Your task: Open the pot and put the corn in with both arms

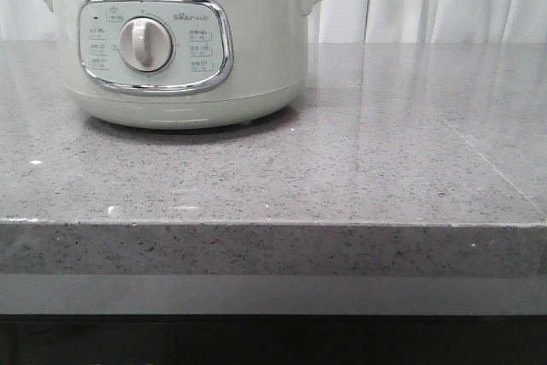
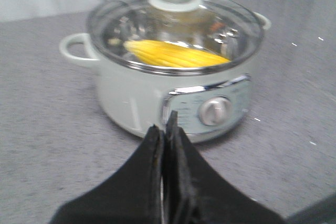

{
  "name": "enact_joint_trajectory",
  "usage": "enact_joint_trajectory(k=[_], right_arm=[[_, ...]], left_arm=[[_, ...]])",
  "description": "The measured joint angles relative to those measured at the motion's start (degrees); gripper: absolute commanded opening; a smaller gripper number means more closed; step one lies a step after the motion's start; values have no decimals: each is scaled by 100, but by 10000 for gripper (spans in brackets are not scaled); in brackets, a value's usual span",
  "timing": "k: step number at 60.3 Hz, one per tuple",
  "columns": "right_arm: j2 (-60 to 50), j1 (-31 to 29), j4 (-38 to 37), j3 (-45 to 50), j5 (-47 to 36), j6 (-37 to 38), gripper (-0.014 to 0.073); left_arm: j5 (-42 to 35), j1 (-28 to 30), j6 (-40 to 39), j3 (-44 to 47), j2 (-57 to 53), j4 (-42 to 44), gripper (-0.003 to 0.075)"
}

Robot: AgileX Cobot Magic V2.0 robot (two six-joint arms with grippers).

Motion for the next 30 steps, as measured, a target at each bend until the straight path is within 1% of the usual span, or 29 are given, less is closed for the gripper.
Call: enact_joint_trajectory(k=[16, 30], right_arm=[[0, 0, 0, 0, 0, 0, -69], [0, 0, 0, 0, 0, 0, -69]], left_arm=[[-1010, 1107, 0, 1706, -1587, 26, -20], [-1871, 1842, 0, 3126, -2672, -96, -20]])
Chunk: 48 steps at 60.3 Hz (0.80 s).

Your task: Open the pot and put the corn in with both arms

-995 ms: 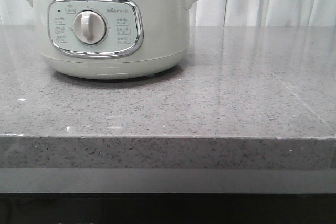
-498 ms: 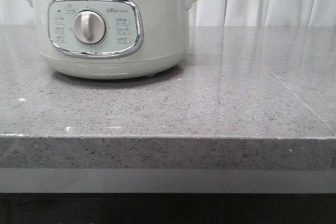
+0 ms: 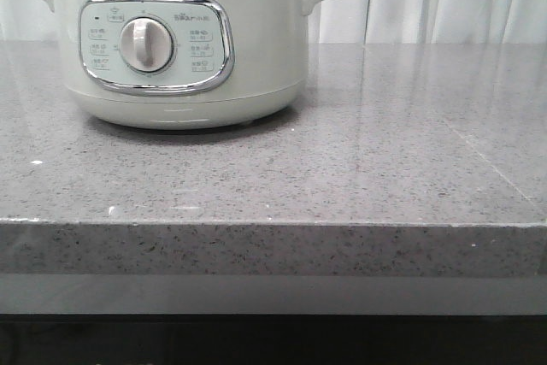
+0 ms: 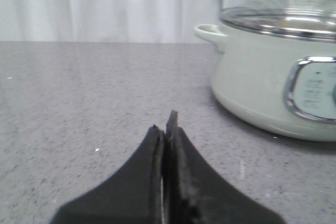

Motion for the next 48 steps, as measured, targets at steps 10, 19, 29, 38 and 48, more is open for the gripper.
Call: enact_joint_trajectory(k=[10, 19, 29, 38, 48], right_arm=[[0, 0, 0, 0, 0, 0, -69], [0, 0, 0, 0, 0, 0, -69], [0, 0, 0, 0, 0, 0, -69], [0, 0, 0, 0, 0, 0, -69], [0, 0, 0, 0, 0, 0, -69]], left_arm=[[-478, 301, 0, 625, -399, -351, -20], [-607, 317, 0, 625, -399, -450, -20], [-607, 317, 0, 625, -399, -458, -20], [-607, 317, 0, 625, -399, -458, -20], [-607, 317, 0, 625, -399, -458, -20]])
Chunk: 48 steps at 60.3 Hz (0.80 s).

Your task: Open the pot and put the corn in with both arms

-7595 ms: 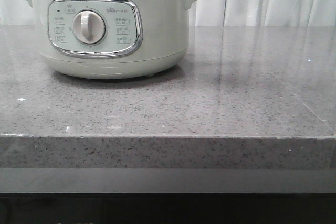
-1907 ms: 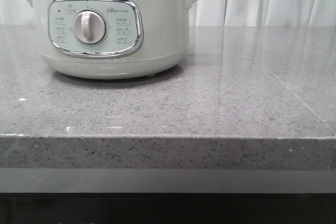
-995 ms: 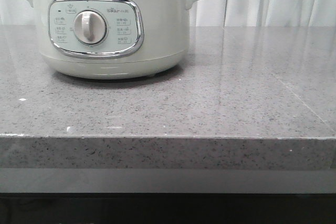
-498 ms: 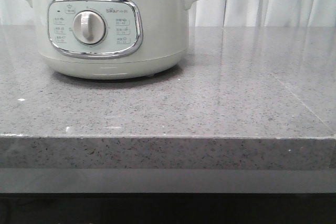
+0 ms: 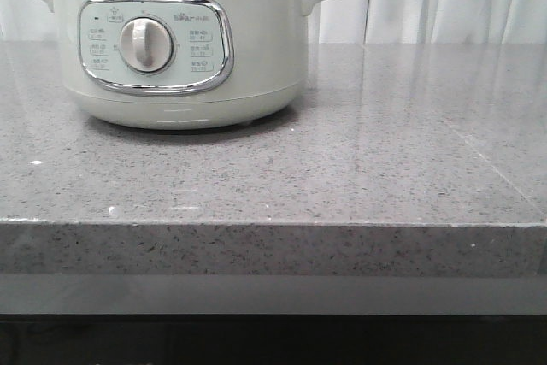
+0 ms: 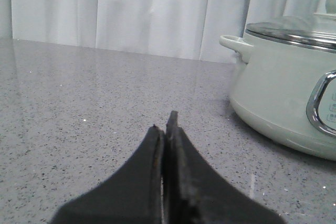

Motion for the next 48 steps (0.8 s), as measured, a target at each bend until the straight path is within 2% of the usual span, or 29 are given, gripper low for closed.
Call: enact_joint_trajectory(k=[34, 40, 48], right_arm=[[-44, -16, 0, 45, 0, 0, -69], [-265, -301, 0, 270, -231, 0, -69], [-941, -1087, -22, 1091, -1055, 0, -69]], left_arm=[[0, 0, 0, 0, 0, 0, -20], [-5, 0, 0, 0, 0, 0, -20], [-5, 0, 0, 0, 0, 0, -20]])
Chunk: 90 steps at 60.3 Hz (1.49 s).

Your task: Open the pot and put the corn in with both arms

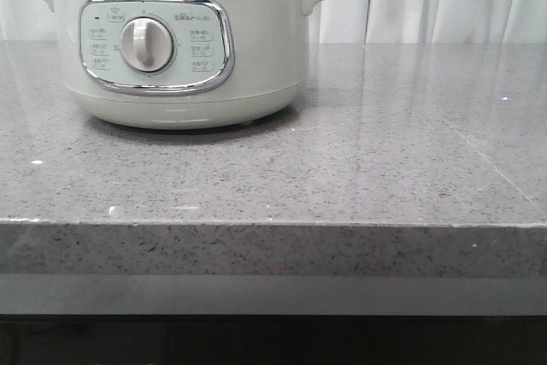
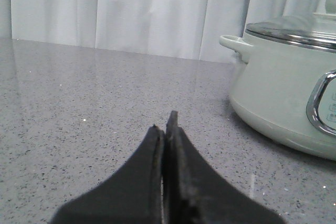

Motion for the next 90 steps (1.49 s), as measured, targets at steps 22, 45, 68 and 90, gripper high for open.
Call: enact_joint_trajectory(k=[22, 45, 68, 90], right_arm=[[-2432, -1331, -162, 2401, -728, 0, -67], [-2784, -1647, -184, 3258, -765, 0, -67], [-2784, -1823, -184, 3258, -800, 0, -67], [-2784, -1967, -184, 3258, -800, 0, -67]], left_arm=[[0, 0, 0, 0, 0, 0, -20], [0, 0, 0, 0, 0, 0, -20], [0, 0, 0, 0, 0, 0, -20], [0, 0, 0, 0, 0, 0, -20]])
